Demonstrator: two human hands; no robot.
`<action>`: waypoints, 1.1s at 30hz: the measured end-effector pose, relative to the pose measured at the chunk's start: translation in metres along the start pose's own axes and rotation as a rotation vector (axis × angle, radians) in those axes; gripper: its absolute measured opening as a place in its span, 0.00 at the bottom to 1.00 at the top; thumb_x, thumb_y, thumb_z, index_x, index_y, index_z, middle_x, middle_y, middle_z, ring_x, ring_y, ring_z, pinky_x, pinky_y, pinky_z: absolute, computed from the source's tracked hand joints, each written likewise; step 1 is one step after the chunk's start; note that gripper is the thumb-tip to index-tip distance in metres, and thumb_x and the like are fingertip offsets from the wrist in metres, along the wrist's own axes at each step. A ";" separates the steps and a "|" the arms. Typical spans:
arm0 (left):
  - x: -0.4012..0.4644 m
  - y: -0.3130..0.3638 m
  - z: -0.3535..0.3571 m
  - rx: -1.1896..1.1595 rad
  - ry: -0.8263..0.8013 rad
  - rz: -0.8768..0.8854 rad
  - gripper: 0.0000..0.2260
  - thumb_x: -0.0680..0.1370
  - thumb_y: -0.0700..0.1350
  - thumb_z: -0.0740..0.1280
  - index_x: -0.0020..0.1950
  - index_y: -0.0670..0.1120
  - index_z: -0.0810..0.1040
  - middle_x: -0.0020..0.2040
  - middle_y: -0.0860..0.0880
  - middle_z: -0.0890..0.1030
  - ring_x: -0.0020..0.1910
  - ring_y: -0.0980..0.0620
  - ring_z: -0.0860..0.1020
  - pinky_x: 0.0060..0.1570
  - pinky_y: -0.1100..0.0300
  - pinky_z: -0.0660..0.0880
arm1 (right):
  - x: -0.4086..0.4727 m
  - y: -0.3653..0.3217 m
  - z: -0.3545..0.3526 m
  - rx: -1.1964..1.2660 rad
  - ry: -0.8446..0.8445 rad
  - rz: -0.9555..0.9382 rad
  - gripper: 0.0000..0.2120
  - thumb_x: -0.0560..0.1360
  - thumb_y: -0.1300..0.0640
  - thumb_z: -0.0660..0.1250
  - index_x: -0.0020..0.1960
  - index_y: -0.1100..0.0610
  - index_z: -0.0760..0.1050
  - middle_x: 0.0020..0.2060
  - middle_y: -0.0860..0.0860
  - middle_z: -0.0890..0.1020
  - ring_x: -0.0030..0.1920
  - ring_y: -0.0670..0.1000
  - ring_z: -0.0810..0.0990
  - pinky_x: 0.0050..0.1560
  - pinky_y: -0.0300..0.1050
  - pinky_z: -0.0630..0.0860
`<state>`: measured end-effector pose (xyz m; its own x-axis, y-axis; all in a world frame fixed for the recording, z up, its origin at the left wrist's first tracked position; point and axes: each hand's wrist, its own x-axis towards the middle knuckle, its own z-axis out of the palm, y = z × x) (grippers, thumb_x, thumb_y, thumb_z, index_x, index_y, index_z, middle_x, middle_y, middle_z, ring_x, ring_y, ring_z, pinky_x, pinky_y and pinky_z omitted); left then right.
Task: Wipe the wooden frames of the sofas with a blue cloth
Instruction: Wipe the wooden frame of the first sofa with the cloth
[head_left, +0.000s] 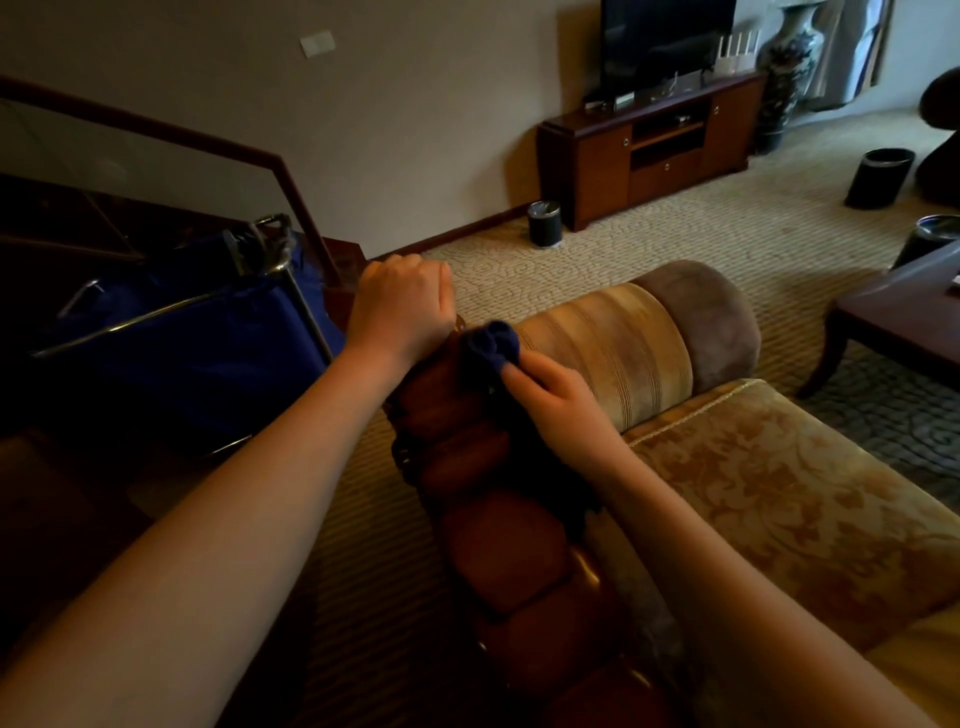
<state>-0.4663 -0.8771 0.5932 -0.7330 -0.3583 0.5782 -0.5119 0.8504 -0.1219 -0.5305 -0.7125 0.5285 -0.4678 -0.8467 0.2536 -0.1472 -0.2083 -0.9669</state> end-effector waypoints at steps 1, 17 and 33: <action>0.000 -0.001 0.000 0.007 -0.002 0.000 0.17 0.80 0.45 0.52 0.41 0.39 0.77 0.41 0.39 0.79 0.41 0.40 0.76 0.45 0.50 0.68 | 0.013 -0.001 0.004 -0.019 0.021 0.005 0.11 0.81 0.59 0.58 0.45 0.48 0.75 0.36 0.40 0.77 0.37 0.37 0.74 0.41 0.35 0.70; 0.029 -0.012 0.012 -0.349 -0.719 0.030 0.16 0.82 0.42 0.51 0.44 0.38 0.75 0.53 0.37 0.77 0.47 0.44 0.72 0.44 0.58 0.63 | 0.041 0.020 0.012 -0.072 0.035 0.456 0.10 0.80 0.56 0.61 0.58 0.56 0.77 0.56 0.59 0.80 0.56 0.55 0.78 0.64 0.53 0.72; 0.073 -0.073 0.036 -1.381 -1.166 -0.110 0.14 0.81 0.48 0.56 0.42 0.43 0.74 0.36 0.44 0.75 0.34 0.51 0.74 0.39 0.60 0.71 | 0.072 -0.079 0.104 -0.791 0.321 0.194 0.12 0.80 0.55 0.60 0.60 0.53 0.76 0.45 0.47 0.81 0.42 0.43 0.78 0.45 0.35 0.73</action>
<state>-0.4986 -0.9787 0.6156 -0.9404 0.0306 -0.3386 -0.3194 0.2618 0.9107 -0.4618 -0.8085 0.6199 -0.7522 -0.6287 0.1972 -0.5457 0.4268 -0.7211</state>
